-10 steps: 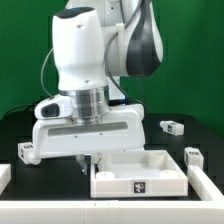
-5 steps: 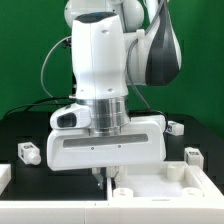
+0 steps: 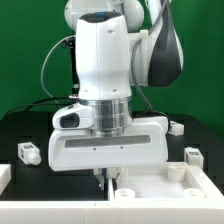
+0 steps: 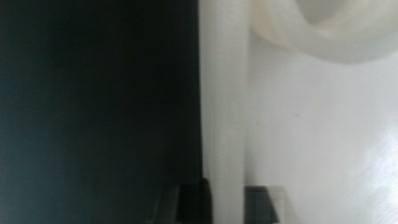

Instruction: Assemble one leg

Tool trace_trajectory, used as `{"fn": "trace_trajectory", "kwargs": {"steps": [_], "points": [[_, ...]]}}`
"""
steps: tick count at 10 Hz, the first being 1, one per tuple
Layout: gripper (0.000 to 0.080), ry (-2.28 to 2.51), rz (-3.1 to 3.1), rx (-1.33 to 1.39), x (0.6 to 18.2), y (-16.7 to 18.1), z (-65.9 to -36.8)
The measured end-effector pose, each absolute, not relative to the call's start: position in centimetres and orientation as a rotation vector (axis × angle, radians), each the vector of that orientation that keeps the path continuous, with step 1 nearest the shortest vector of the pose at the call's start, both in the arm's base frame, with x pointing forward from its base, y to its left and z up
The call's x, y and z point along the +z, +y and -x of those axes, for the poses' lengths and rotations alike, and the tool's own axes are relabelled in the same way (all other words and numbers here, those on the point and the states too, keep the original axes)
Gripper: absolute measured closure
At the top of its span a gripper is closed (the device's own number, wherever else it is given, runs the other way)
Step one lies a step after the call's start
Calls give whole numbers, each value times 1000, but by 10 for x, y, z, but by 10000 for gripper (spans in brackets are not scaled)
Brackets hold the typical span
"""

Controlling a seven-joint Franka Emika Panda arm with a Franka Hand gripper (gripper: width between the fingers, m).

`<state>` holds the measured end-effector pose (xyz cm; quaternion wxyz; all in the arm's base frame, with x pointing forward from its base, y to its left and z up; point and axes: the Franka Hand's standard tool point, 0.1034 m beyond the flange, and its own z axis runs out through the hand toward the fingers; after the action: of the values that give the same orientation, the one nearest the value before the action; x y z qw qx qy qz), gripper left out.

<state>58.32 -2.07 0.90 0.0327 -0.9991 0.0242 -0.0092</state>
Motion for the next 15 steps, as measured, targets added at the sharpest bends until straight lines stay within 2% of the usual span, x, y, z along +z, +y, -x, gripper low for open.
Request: {"fn": "trace_trajectory", "kwargs": {"steps": [1, 2, 3, 5, 6, 7, 8, 9, 12, 14, 15], "points": [[751, 71, 3075, -29, 9, -21, -583], [665, 70, 3075, -28, 9, -21, -583], [665, 67, 3072, -21, 10, -22, -582], [280, 69, 3042, 80, 34, -17, -571], [280, 84, 3026, 130, 49, -3, -566], [181, 106, 3022, 128, 63, 13, -565], [181, 128, 3020, 131, 72, 26, -564], [155, 83, 3022, 162, 68, 24, -561], [151, 119, 2945, 512, 67, 35, -549], [151, 247, 2879, 801, 74, 78, -524], [151, 264, 2862, 883, 78, 99, -523]]}}
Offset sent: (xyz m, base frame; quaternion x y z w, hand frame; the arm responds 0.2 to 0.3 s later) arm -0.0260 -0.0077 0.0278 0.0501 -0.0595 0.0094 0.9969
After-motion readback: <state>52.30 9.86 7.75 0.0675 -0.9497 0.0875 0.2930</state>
